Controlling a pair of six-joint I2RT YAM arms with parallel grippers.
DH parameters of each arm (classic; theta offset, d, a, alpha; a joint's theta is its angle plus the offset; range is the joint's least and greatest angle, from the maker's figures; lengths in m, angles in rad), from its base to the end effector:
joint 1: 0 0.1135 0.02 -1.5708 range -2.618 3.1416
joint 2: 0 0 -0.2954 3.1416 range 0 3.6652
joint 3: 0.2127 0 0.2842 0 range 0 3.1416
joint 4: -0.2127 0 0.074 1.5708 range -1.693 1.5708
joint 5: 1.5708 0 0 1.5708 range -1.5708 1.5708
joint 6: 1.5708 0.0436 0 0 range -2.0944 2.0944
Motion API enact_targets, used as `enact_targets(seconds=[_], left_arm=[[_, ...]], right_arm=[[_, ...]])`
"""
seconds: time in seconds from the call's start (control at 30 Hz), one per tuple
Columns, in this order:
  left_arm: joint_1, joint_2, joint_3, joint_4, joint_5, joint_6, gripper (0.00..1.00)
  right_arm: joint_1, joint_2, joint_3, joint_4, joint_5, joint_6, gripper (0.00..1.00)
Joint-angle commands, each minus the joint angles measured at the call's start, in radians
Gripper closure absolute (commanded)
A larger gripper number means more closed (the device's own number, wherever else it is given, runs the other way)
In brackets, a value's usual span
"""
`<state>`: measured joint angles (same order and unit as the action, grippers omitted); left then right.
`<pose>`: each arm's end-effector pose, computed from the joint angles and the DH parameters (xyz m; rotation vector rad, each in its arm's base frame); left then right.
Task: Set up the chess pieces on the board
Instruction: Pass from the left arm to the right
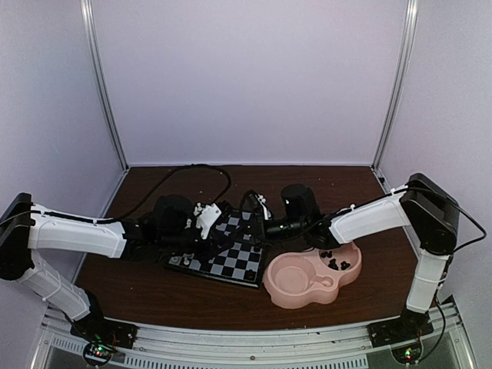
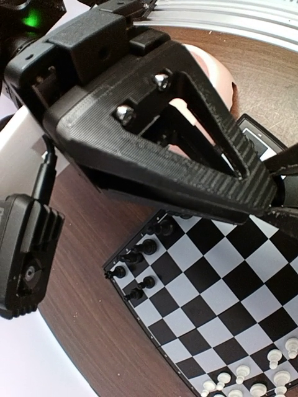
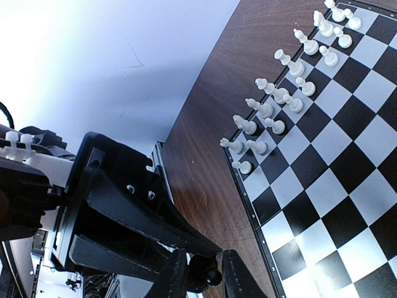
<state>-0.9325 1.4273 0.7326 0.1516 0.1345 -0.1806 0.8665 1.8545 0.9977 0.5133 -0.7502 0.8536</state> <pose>0.1919 -0.2684 0.2136 0.8908 2.0276 -0.7864 0.2555 0.3467 0.1908 -0.6299 2.2156 1.7550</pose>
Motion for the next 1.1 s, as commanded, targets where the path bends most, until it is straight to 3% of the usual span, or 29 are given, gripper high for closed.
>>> enact_targets(seconds=[0.0,0.37,0.5,0.6,0.77,0.93,1.07], left_arm=[[-0.002,-0.028,-0.013,0.068,-0.026,0.018,0.86],[-0.002,-0.036,-0.021,0.074,-0.048,0.022,0.85],[-0.001,-0.034,-0.021,0.074,-0.048,0.018,0.73],[-0.002,-0.044,-0.031,0.088,-0.047,0.006,0.58],[0.002,-0.079,-0.056,0.108,-0.109,-0.065,0.46],[0.061,-0.138,-0.106,0.137,-0.12,-0.154,0.44],[0.073,-0.18,-0.119,0.103,-0.245,-0.185,0.46]], right_arm=[[-0.006,0.023,0.006,0.042,-0.029,0.036,0.78],[-0.018,0.037,-0.006,0.105,-0.054,0.084,1.0],[-0.021,0.019,-0.014,0.08,-0.035,0.053,1.0],[-0.026,-0.013,-0.012,-0.017,0.013,-0.029,1.0],[-0.025,-0.077,0.008,-0.224,0.156,-0.196,1.0],[-0.017,-0.099,0.032,-0.334,0.276,-0.301,1.0],[0.037,-0.087,0.106,-0.515,0.466,-0.409,1.0]])
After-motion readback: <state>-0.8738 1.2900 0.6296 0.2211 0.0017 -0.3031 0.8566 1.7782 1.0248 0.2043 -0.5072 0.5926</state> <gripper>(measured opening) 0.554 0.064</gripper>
